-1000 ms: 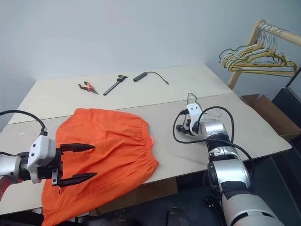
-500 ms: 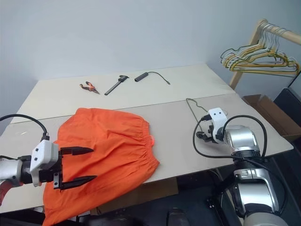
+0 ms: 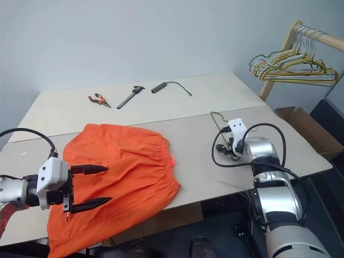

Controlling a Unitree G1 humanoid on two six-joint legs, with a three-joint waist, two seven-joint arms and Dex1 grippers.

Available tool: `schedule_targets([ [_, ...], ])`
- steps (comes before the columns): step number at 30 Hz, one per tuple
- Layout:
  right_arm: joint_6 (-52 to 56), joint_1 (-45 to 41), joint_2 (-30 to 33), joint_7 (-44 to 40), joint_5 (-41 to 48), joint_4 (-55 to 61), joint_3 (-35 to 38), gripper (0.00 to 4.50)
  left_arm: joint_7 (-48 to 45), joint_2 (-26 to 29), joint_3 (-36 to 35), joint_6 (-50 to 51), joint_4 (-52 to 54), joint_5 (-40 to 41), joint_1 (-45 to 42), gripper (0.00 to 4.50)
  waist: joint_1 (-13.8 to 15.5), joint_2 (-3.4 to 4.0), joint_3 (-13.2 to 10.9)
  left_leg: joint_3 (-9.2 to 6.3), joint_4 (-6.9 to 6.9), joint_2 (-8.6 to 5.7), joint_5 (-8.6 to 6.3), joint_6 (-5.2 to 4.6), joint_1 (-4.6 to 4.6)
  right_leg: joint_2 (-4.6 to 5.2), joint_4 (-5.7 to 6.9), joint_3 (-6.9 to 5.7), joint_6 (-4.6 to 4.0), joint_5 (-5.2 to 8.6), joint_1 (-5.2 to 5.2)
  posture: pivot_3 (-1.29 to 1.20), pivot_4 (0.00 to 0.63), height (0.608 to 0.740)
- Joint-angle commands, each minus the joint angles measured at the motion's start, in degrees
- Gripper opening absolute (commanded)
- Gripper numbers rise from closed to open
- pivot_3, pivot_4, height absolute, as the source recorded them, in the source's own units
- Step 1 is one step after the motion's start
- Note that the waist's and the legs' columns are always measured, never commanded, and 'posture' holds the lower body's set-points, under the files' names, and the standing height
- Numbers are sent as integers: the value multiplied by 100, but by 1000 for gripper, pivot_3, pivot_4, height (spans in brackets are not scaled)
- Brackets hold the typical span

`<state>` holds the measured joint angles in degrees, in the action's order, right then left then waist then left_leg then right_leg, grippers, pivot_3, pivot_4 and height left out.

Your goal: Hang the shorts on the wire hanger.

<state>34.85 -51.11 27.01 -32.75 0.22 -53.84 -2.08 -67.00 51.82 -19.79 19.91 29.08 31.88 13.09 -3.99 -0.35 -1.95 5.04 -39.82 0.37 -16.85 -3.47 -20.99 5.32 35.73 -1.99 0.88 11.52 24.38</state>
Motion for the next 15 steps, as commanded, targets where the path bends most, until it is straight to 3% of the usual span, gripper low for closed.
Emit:
schedule_targets([
  [1, -205, -178, -15, -270, -91, -211, -116, 4459, -30, -34, -52, -32, 224, 269, -110, 4500, 0, -1, 1, 0, 0, 1, 0, 0, 1, 0, 0, 0, 0, 0, -1, -24, 0, 740],
  [2, -185, -205, -26, -286, -118, -273, -141, 4459, -49, -48, -48, -50, 224, 305, -118, 4500, 0, -1, 1, 0, 0, 2, 0, 0, 4, 0, 0, 0, 0, 0, -3, -25, 0, 740],
  [5, -42, -313, -62, -277, -150, -470, -135, 3865, -56, -54, -24, -73, 219, 344, -142, 4500, 0, -1, 1, 0, 0, 4, 0, 1, 14, -3, 6, 2, -1, 0, -7, -28, 0, 740],
  [15, -2, -366, -149, -57, -407, -817, -267, 294, 91, -256, 127, -158, 210, 310, -360, 4500, -2, -6, 6, 5, 1, 9, 1, 5, 28, -8, 10, 7, -3, -1, -15, -29, 0, 740],
])
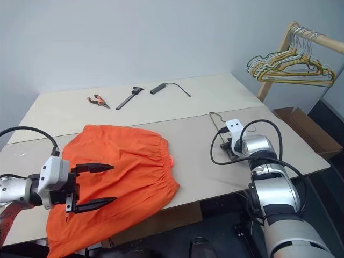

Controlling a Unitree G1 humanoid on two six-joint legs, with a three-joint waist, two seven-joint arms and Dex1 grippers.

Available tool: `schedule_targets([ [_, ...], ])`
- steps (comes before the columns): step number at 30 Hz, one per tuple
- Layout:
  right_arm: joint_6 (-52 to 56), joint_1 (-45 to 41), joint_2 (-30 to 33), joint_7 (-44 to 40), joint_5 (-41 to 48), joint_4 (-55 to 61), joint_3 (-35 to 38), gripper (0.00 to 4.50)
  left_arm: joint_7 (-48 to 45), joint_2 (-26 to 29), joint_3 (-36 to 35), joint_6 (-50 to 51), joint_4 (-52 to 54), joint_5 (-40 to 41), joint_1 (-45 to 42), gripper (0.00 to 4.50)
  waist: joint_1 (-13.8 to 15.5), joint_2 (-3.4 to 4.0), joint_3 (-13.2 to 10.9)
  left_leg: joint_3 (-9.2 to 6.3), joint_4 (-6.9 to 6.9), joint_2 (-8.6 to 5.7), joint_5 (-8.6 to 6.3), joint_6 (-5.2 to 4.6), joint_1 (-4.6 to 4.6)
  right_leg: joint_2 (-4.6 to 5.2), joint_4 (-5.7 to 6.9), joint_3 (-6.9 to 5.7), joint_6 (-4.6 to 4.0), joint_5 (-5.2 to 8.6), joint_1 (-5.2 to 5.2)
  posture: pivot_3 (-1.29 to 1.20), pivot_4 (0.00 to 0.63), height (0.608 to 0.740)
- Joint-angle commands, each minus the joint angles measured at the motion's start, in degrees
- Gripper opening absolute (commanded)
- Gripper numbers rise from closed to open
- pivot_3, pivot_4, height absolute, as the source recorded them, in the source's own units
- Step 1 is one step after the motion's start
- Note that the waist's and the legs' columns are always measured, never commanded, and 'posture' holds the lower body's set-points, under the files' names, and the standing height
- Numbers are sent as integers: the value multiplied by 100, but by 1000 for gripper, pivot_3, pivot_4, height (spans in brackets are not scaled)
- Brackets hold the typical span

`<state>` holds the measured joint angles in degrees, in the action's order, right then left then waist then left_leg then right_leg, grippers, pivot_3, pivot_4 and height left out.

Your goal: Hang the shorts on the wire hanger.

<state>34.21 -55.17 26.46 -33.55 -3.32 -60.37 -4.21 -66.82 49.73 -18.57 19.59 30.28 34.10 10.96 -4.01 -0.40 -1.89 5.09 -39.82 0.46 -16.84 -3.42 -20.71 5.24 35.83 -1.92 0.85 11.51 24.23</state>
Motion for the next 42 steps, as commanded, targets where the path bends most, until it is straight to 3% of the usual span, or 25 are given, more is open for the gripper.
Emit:
schedule_targets([
  [1, 64, 43, -104, 40, -66, -171, -48, 20, 87, -72, 20, -146, 82, 70, -174, 4500, -1, -2, 2, 1, 0, 0, 0, 0, 2, 0, 0, 1, 0, 0, -1, -30, 0, 740],
  [7, -38, 100, -108, 181, 14, 96, 110, 20, 169, -161, 114, -232, 46, -10, -257, 4500, -3, -6, 7, 10, 1, 1, -1, 1, 15, -1, 1, 10, 0, -1, -8, -39, 0, 740],
  [11, -89, 440, -71, 17, 268, 1360, 263, 20, 752, -428, 94, 112, -47, 171, -577, 4500, 1, -6, 7, 14, 1, 1, -1, 1, 14, -1, 1, 16, 0, -1, -7, -37, 0, 740],
  [16, -130, 1523, -123, -207, 814, 4372, 507, 20, 2206, -1105, -111, 1385, -294, 1352, -1279, 4500, 20, 10, -3, 11, 1, 1, 0, 0, -7, -1, 8, 27, 11, -6, 15, -49, 0, 740],
  [18, -637, 1999, -193, -317, 981, 5332, 490, 20, 2789, -1437, -216, 1775, -371, 1940, -1543, 4500, 22, 9, -3, 7, 0, 1, -1, 0, -13, -1, 8, 26, 15, -8, 19, -55, 0, 740],
  [23, -1089, 2565, -673, -358, 1374, 6869, 270, 20, 4042, -2343, -279, 2116, -441, 3302, -2181, 4500, 15, 2, 0, 7, -3, -3, -10, 1, -11, 1, -2, 29, 24, -14, 12, -65, 0, 740],
  [31, -1917, 2898, -1082, -158, 1074, 7561, -447, 20, 5484, -3415, -114, 1783, -508, 3872, -2949, 4500, 24, -7, 2, 14, -6, -19, -8, 4, 3, 1, -1, 40, 23, -20, 2, -70, 0, 740],
  [39, -2335, 3088, -1090, -45, 789, 7560, -750, 20, 6147, -3685, -139, 1563, -738, 4078, -3315, 4500, 15, -12, 2, 19, -7, -32, -8, 3, 5, 1, -5, 47, 22, -20, 0, -81, 0, 740],
  [42, -2452, 3110, -1056, -18, 685, 7532, -776, 0, 6199, -3706, -147, 1502, -818, 4148, -3338, 3682, 6, -13, 2, 20, -6, -32, -7, 3, 8, 0, -5, 47, 22, -20, 0, -88, 0, 740],
])
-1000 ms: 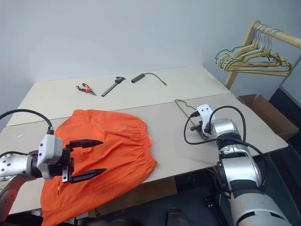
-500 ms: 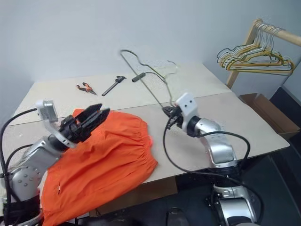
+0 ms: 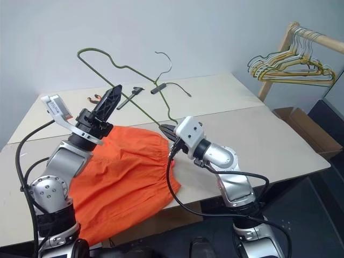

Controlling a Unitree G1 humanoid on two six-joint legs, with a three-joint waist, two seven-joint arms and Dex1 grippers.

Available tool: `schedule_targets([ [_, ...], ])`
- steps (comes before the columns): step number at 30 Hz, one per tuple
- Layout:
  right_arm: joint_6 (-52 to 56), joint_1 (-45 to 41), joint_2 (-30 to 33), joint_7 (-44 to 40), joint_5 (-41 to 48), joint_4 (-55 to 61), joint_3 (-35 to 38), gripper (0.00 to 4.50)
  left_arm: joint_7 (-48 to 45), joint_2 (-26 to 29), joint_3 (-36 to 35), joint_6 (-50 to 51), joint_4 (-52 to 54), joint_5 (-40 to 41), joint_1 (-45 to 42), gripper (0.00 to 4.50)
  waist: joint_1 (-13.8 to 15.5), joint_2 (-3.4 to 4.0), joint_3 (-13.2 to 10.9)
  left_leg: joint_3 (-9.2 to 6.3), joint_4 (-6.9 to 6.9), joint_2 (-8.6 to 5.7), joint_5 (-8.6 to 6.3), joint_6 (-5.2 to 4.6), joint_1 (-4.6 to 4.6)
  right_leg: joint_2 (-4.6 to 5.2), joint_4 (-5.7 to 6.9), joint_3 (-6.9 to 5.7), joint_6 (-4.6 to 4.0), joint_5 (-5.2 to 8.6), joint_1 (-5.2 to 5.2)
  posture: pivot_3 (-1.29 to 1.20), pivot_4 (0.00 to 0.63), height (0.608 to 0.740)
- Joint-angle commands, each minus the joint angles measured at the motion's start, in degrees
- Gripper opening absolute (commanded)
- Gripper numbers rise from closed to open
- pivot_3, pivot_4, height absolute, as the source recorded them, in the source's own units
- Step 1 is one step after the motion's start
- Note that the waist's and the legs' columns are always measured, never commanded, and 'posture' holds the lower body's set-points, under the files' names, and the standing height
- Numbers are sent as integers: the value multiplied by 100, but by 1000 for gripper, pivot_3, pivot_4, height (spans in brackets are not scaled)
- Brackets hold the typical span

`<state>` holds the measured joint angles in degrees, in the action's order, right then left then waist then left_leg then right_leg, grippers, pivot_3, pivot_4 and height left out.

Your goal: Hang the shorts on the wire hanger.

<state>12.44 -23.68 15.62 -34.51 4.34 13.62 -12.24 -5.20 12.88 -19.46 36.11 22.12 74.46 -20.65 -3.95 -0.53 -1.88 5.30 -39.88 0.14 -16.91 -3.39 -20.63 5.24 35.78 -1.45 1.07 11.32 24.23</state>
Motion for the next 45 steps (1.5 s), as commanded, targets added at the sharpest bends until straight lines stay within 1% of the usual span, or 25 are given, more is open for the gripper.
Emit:
schedule_targets([
  [1, -312, -32, 34, 89, -105, 132, 25, 0, 43, -25, -45, -176, -12, 106, -179, 3308, 0, -1, -1, 0, 0, 0, 0, 0, 0, 0, 0, 0, 0, 0, 0, -88, 0, 740],
  [7, -653, 24, 140, 107, -304, 3, -22, 0, 119, -171, 86, -319, -133, -77, -213, 1468, 1, -5, -1, 0, 0, -7, 0, 0, 0, 1, -6, 0, 1, 0, -3, -93, 0, 740],
  [11, -749, 37, 142, 108, -351, -15, -12, 0, 104, -217, 147, -385, -154, -172, -183, 148, -1, -9, 0, -1, 0, -7, 0, 0, 0, 1, -7, 0, 1, 0, -3, -94, 0, 740],
  [12, -784, 41, 150, 96, -352, -16, -18, 0, 103, -226, 155, -402, -172, -193, -175, 67, -1, -9, 0, 0, 0, -8, 0, 0, -1, 1, -8, 0, 1, 0, -3, -95, 0, 740],
  [15, -789, 45, 196, 34, -348, -5, -53, 0, 70, -239, 185, -429, -195, -239, -143, 67, -1, -9, 0, -1, 0, -7, 0, -1, 0, 1, -7, 0, 1, 0, -3, -95, 0, 740],
  [17, -525, 37, 304, -133, -313, 65, -132, 560, -20, -182, 275, -444, -137, -435, -81, 0, -2, -10, 0, 0, 0, -7, 0, -1, -1, 1, -7, 0, 1, 0, -4, -96, 0, 740],
  [19, -522, 40, 355, -212, -303, 80, -171, 1072, -118, -177, 342, -521, -109, -634, -55, 0, -3, -10, 0, 0, 0, -8, -1, -2, 0, 1, -9, -1, 1, 0, -5, -96, 0, 740],
  [24, -662, 26, 389, -196, -291, 78, -105, 2821, -415, -38, 416, -659, -117, -1092, -180, 0, -3, -11, -1, -1, 0, -8, -1, -3, 0, 0, -10, -1, 1, 0, -4, -92, 0, 740],
  [27, -252, -15, 541, -551, 213, 215, 88, 3880, -692, 91, 316, -725, -203, -1093, -269, 0, -2, -12, -2, -1, 0, -6, -1, -3, -1, 0, -10, -2, 1, 0, -4, -89, 0, 740],
  [28, 297, -95, 647, -797, 706, 316, 255, 4195, -872, 208, 266, -716, -249, -1082, -287, 0, 0, -15, -4, -1, 0, -6, -2, -3, -1, 1, -11, -1, 2, 0, -4, -87, 0, 740],
  [30, 1071, -258, 852, -1155, 1477, 426, 562, 4195, -1316, 484, 175, -663, -314, -1023, -299, 0, 1, -16, -4, -1, -1, -3, -3, -7, -3, 1, -12, -3, 2, 0, -3, -83, 0, 740],
  [32, 1833, -485, 1182, -1548, 2192, 399, 852, 4195, -2034, 922, 80, -596, -263, -969, -252, 0, 0, -17, -5, -1, -1, -2, -4, -10, -3, 1, -15, -4, 1, 0, -3, -84, 0, 740],
  [34, 2417, -683, 1507, -1898, 2710, 278, 1055, 4195, -2710, 1287, -75, -525, -235, -766, -206, 0, -12, -16, -6, -1, 1, 4, -6, -12, -6, -1, -21, -9, 1, 0, -1, -93, 0, 740],
  [36, 3006, -919, 1946, -2439, 3119, -45, 1104, 4195, -3536, 1664, -362, -353, -368, -298, -208, 0, -13, -16, -6, -1, 4, 10, -7, -13, -8, -2, -30, -15, 0, 0, 0, -96, 0, 740],
  [39, 3565, -1179, 2497, -3335, 3434, -554, 866, 4195, -4536, 2071, -690, -118, -650, 240, -254, 0, -11, -16, -6, -1, 5, 23, -9, -16, -17, -10, -52, -28, -1, 0, -2, -99, 0, 740],
  [41, 3729, -1299, 2597, -3764, 3569, -805, 718, 4195, -4832, 2193, -759, -73, -805, 338, -309, 0, -11, -16, -6, -1, 4, 24, -12, -20, -22, -10, -62, -33, -1, -1, -2, -104, 0, 740],
  [42, 3867, -1360, 2536, -3870, 3684, -931, 702, 4195, -4953, 2229, -750, -53, -869, 336, -346, 0, -10, -16, -6, -2, 4, 24, -13, -22, -23, -9, -66, -34, 0, -1, -4, -106, 0, 740],
  [45, 4126, -1556, 2138, -3778, 3794, -1113, 611, 4195, -5282, 2273, -664, -14, -971, 267, -420, 0, -24, -17, -5, -2, 1, 23, -14, -24, -29, -10, -68, -34, 3, -3, -4, -112, 0, 740],
])
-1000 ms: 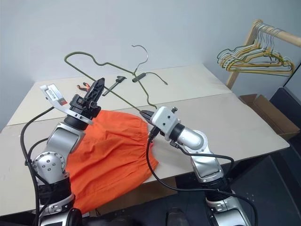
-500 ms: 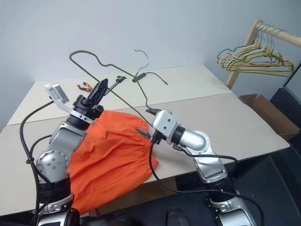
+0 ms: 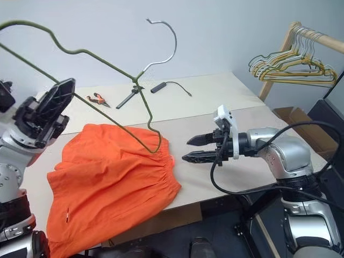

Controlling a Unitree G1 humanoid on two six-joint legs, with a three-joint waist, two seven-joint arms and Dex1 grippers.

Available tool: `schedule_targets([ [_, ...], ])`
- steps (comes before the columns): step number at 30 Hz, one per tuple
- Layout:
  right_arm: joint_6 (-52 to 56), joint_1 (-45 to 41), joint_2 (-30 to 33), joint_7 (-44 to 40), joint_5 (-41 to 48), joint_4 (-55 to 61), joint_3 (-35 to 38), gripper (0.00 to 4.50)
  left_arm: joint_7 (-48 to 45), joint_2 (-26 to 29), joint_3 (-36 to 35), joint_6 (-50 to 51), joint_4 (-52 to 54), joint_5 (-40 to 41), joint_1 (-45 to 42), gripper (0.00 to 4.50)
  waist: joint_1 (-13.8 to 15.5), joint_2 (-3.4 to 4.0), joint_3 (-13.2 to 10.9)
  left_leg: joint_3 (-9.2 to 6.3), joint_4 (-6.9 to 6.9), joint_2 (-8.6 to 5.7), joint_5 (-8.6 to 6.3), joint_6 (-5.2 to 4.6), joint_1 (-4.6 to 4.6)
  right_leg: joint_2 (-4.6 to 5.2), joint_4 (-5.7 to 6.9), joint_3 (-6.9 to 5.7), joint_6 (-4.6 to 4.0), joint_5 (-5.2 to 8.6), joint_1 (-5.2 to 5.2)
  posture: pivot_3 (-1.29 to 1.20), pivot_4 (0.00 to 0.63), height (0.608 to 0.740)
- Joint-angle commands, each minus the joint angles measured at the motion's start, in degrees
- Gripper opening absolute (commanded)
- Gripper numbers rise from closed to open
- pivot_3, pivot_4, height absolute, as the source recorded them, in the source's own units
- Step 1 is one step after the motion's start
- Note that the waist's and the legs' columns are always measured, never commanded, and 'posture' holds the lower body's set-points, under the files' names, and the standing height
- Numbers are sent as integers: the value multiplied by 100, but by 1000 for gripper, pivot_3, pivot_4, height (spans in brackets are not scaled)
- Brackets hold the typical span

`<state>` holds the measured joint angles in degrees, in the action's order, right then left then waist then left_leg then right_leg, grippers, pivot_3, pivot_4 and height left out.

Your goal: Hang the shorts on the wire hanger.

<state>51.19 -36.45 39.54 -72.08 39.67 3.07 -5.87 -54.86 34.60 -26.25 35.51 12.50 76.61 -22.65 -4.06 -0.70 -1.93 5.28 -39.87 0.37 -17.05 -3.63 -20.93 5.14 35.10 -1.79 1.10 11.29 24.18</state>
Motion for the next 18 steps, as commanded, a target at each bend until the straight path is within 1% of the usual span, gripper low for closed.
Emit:
schedule_targets([
  [1, 275, -323, -361, 46, 229, -29, -73, 4195, -355, 86, 39, 40, -31, 24, -243, 0, -10, 0, 0, 1, -2, -1, 0, 0, -5, 0, 1, 2, 1, -2, 5, -115, 0, 740],
  [5, 378, -502, -913, 539, 203, 116, -131, 4195, -391, -57, 126, -28, -79, -88, -317, 0, -7, 1, 0, -1, -3, -1, 2, 5, -15, 3, 1, 0, 3, -4, 12, -117, 0, 740],
  [6, 452, -524, -1014, 621, 252, 130, -120, 4195, -394, -83, 143, -38, -79, -112, -319, 0, -5, 1, 0, -1, -3, -2, 13, 23, -16, 4, 1, 1, 3, -4, 13, -116, 0, 740],
  [9, 610, -508, -1255, 846, 427, 253, -23, 4195, -386, -147, 160, -86, -46, -183, -314, 0, 6, 0, 0, 0, -4, -2, 14, 26, -19, 5, 0, 0, 4, -5, 14, -114, 0, 740],
  [12, 712, -527, -1401, 1035, 499, 276, 15, 4195, -339, -186, 156, -121, -28, -255, -301, 0, 8, 1, 0, -1, -4, -5, 15, 28, -21, 10, -1, -2, 5, -7, 14, -117, 0, 740],
  [18, 790, -569, -1479, 1191, 627, 299, -7, 4195, -315, -247, 150, -149, -30, -299, -298, 0, -2, 1, 0, 0, -4, -7, 12, 24, -21, 11, -1, -1, 6, -8, 14, -121, 0, 740],
])
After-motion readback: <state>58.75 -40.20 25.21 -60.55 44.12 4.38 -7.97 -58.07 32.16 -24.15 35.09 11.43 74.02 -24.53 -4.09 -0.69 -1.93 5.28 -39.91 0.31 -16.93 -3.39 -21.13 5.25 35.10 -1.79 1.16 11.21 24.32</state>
